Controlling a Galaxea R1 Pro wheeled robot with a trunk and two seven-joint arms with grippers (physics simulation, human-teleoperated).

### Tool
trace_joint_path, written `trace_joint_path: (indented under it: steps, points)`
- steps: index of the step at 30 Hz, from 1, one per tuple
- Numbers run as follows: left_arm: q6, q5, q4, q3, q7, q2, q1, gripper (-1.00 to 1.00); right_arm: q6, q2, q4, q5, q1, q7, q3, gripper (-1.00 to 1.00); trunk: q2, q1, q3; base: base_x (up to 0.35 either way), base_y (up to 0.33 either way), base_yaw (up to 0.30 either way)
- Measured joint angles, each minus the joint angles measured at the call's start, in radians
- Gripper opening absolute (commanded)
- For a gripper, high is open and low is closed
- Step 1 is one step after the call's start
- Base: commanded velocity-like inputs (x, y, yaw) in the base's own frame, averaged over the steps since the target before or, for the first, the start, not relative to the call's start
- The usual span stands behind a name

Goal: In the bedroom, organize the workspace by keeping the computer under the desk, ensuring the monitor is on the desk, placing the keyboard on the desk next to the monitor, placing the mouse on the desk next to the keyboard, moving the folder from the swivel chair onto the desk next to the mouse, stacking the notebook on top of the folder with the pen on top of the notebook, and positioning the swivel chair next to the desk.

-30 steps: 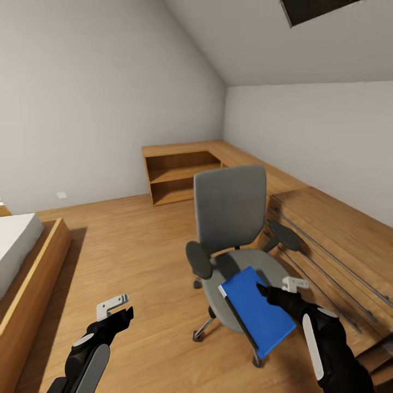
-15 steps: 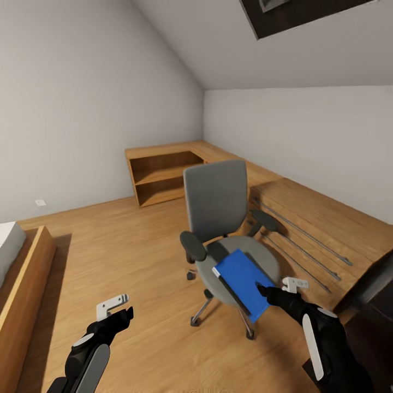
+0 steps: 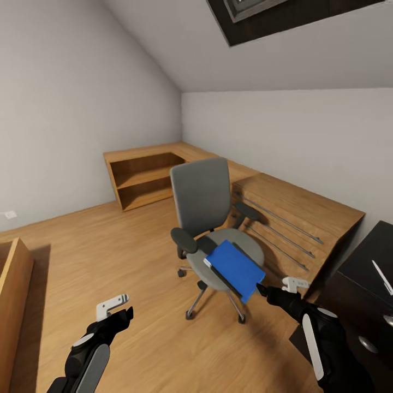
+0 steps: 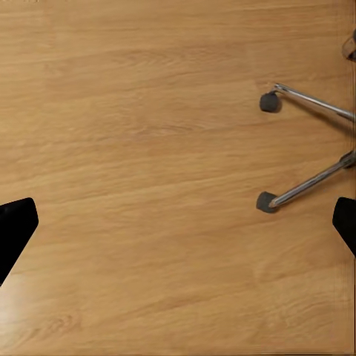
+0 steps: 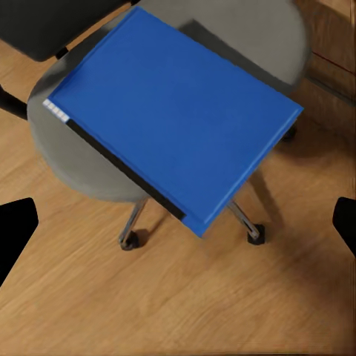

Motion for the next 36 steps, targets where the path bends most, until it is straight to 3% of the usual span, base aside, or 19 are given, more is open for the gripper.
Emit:
trace_joint_path:
  steps: [11,36]
  points:
    - [0.0,0.001,-0.016,0.0,-0.001,-0.001,0.0,1.0,0.001,0.0,0.001,0.001,0.0,-0.001,0.0,1.0,0.0,0.0,0.001,-0.003,0.011,-0.077]
    - [-0.001,0.002,-0.032,0.003,0.0,-0.003,0.0,1.0,-0.001,-0.003,0.03,0.003,0.0,0.001,-0.004,1.0,-0.175,0.096,-0.077,0.0,0.0,0.0]
